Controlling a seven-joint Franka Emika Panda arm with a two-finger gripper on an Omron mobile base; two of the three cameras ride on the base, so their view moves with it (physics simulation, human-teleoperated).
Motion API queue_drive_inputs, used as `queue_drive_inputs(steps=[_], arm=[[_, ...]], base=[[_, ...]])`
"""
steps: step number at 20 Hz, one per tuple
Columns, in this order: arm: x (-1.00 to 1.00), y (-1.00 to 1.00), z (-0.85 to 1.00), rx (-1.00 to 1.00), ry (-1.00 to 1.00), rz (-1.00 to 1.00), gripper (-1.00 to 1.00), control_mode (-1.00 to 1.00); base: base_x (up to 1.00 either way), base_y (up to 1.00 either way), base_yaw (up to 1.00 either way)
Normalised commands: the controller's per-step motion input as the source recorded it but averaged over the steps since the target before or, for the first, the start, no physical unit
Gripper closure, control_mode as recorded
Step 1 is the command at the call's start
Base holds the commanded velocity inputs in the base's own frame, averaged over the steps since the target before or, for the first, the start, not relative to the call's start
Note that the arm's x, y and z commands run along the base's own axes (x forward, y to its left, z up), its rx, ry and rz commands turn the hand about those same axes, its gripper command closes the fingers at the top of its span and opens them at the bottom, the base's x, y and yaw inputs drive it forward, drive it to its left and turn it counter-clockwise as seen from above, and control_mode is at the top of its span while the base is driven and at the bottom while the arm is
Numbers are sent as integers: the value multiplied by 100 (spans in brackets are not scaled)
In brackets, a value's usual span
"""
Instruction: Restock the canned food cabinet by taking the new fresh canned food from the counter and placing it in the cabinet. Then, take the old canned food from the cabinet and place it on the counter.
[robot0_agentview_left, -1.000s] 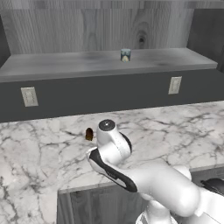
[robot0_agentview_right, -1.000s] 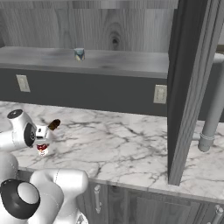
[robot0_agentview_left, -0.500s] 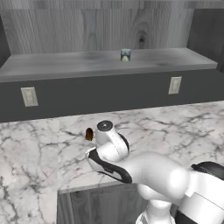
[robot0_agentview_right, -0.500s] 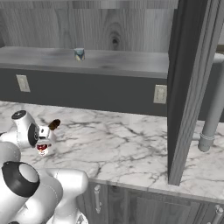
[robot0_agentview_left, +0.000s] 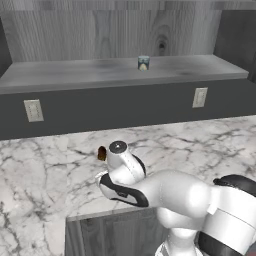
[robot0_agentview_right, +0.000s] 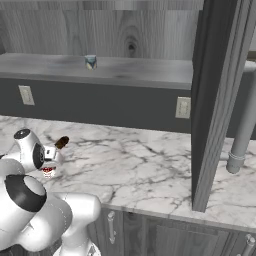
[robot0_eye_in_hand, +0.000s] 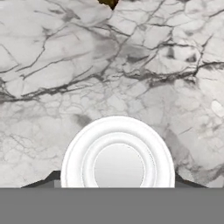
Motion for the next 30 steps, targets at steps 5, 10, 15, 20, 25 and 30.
queue_drive_inputs(steps=[5,10,15,20,25,30], arm=[[0,-10,10,0,-1,1,100,-100],[-5,-87,81,0,-23,2,100,-100],[-13,-100,100,0,-40,3,100,-100],[-4,-100,100,0,-43,1,100,-100],[0,-100,100,0,-34,2,100,-100],[4,-78,100,0,-10,1,100,-100]], base=[[0,0,0],[0,0,0],[0,0,0],[0,0,0],[0,0,0],[0,0,0]])
